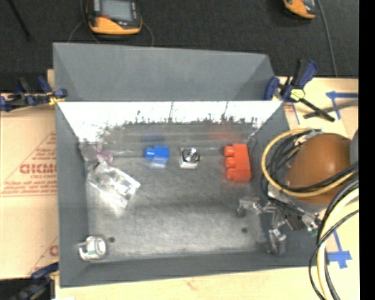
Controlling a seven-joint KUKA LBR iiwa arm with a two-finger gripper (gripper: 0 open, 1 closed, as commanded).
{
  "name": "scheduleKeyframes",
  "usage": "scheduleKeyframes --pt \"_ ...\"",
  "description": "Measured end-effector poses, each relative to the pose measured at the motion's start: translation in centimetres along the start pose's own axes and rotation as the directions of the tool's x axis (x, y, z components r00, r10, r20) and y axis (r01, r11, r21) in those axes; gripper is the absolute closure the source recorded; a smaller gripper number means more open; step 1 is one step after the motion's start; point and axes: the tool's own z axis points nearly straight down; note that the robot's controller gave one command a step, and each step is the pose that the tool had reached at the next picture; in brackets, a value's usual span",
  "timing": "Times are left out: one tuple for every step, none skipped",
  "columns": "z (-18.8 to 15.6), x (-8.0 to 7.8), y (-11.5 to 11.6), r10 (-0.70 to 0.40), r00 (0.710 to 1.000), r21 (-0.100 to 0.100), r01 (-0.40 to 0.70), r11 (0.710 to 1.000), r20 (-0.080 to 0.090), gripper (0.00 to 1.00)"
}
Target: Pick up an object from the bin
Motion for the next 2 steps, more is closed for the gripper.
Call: scheduleKeyframes --pt "0.2 0.49 -0.06 -0.437 0.899 -0.031 0.438 0.899 0.018 0.0" --pt "0.07 0.58 -0.77 -0.478 0.879 -0.009 0.478 0.879 0.003 0.0"
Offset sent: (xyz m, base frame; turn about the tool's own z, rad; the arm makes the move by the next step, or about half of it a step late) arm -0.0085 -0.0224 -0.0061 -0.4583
